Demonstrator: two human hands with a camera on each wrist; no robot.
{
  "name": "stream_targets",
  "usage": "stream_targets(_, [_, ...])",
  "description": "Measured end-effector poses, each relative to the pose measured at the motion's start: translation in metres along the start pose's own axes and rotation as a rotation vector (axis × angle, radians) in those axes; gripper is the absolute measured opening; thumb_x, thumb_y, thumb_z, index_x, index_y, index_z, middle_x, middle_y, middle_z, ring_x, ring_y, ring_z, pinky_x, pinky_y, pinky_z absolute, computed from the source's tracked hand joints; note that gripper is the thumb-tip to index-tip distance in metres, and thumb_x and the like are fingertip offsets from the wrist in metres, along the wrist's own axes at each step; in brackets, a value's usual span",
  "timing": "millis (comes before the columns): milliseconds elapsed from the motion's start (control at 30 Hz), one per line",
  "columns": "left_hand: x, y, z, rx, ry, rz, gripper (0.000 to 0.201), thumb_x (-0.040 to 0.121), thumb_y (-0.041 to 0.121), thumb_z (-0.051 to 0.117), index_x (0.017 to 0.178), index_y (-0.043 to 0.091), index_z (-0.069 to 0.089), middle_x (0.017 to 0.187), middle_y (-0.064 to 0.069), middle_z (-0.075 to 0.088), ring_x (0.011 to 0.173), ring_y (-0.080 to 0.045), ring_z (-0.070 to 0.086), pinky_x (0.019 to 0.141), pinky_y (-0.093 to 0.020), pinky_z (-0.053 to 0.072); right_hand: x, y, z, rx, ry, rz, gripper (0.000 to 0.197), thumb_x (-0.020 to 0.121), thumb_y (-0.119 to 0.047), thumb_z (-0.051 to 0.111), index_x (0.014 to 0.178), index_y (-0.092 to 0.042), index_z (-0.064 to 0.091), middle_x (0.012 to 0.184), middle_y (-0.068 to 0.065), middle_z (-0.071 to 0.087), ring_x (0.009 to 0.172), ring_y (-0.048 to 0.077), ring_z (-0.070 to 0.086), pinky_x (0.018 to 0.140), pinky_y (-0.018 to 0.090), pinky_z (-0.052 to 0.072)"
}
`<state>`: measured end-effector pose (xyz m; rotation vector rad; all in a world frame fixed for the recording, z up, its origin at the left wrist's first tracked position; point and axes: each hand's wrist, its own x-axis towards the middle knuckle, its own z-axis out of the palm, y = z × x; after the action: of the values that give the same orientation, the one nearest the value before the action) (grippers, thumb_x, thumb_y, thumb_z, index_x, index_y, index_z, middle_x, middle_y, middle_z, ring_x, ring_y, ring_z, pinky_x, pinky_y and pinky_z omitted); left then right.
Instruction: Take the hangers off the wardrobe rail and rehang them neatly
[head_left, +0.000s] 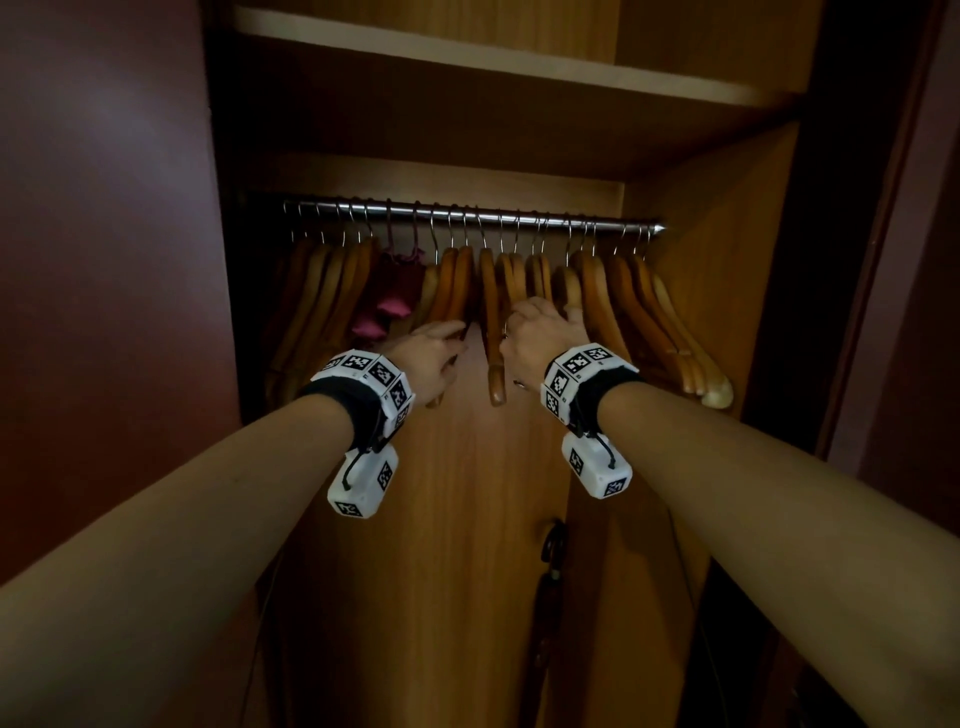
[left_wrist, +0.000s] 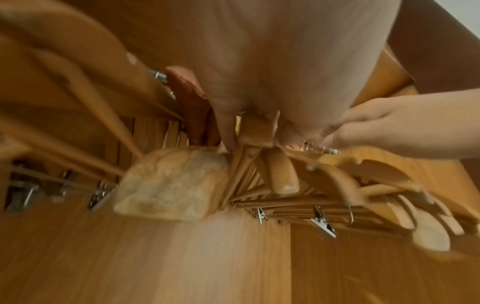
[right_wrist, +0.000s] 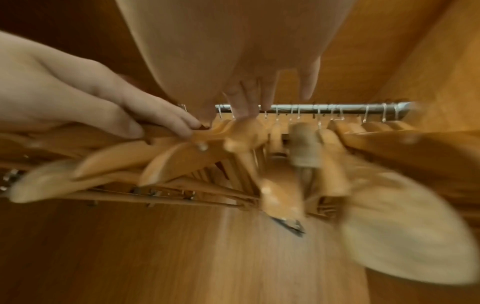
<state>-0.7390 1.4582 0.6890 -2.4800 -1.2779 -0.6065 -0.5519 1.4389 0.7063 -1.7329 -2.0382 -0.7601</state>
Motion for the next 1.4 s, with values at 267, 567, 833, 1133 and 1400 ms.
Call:
stream_targets(267, [0.001,0.004,-0.001,-0.134,0.1,-0.073,0.055,0.093,0.006,0.049,0.146,0.007,0.036,0.161,-0.002,0.015,0.14,-0.017,0.034,0.109,-0.021,0.027,0.003,-0.019,0.004,0.125,-0.138,-0.209,0.06,0.097,-0.034,0.038,0.154,-0.028,0.019,0.162,-0.011,0.013,0.148,0.017,0.008,0.117,0.05,0.017])
stream_targets(567, [0.0,-0.001,-0.002,-0.125,0.094,-0.278,0.056,0.087,0.02,0.058,0.14,0.016,0.038,0.134,-0.01,0.053,0.118,-0.03,0.055,0.095,-0.041,0.049,0.007,-0.024,0.011,0.083,-0.136,-0.254,0.052,0.097,-0.038,0.036,0.149,-0.035,0.031,0.161,-0.011,0.015,0.148,0.02,0.01,0.115,0.052,0.017])
stream_targets(833, [0.0,-0.003,-0.003,-0.16,0.068,-0.279,0.054,0.091,0.022,0.053,0.143,0.02,0.037,0.123,-0.013,0.061,0.109,-0.031,0.059,0.091,-0.042,0.051,0.005,-0.018,0.002,0.024,-0.122,-0.34,0.036,0.096,-0.038,0.035,0.128,-0.03,0.05,0.152,-0.01,0.038,0.145,0.016,0.02,0.114,0.05,0.016])
stream_targets(1133, [0.001,-0.013,0.004,-0.215,-0.016,-0.247,0.048,0.088,0.01,0.043,0.126,0.039,0.052,0.131,0.012,0.06,0.12,-0.017,0.055,0.102,-0.037,0.045,0.0,-0.02,-0.01,-0.063,-0.208,-0.242,0.072,0.09,-0.028,0.057,0.15,-0.037,0.018,0.145,0.001,0.045,0.139,0.027,0.03,0.11,0.053,0.024])
stream_targets(1400, [-0.007,-0.019,0.006,-0.168,0.034,-0.252,0.043,0.091,0.021,0.04,0.121,0.05,0.052,0.122,0.005,0.06,0.103,-0.021,0.062,0.089,-0.038,0.054,0.003,-0.023,-0.001,0.07,-0.031,-0.178,0.034,0.099,-0.027,0.038,0.127,-0.02,0.055,0.131,0.003,0.044,0.117,0.025,0.046,0.087,0.043,0.048])
